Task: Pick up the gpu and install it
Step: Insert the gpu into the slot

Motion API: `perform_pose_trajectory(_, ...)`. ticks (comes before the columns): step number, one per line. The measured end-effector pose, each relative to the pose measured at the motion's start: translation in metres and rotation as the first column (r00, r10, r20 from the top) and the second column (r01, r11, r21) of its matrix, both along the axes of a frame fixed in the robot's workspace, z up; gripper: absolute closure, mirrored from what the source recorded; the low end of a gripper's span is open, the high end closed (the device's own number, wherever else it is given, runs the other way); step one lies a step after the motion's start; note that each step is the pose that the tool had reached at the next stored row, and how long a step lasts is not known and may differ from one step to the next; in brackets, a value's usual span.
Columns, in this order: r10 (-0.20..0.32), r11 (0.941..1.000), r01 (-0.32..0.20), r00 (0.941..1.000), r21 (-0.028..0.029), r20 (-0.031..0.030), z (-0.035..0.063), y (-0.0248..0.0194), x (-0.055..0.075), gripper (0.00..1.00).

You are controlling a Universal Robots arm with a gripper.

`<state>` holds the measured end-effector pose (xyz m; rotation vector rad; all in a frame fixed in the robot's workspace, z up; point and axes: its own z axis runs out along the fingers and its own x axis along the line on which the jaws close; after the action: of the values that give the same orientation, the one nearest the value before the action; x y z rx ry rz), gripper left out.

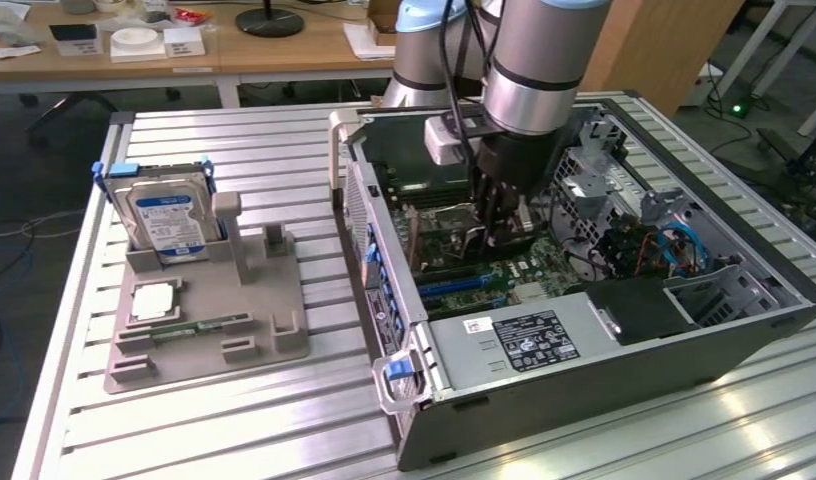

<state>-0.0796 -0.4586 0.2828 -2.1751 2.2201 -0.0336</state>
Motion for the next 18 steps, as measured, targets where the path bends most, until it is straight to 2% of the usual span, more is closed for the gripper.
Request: perform_pose_trajectory(18, 0.0, 1.0, 0.0, 1.0, 0.0, 0.0, -0.0246, 0.0, -0.008, 0.73)
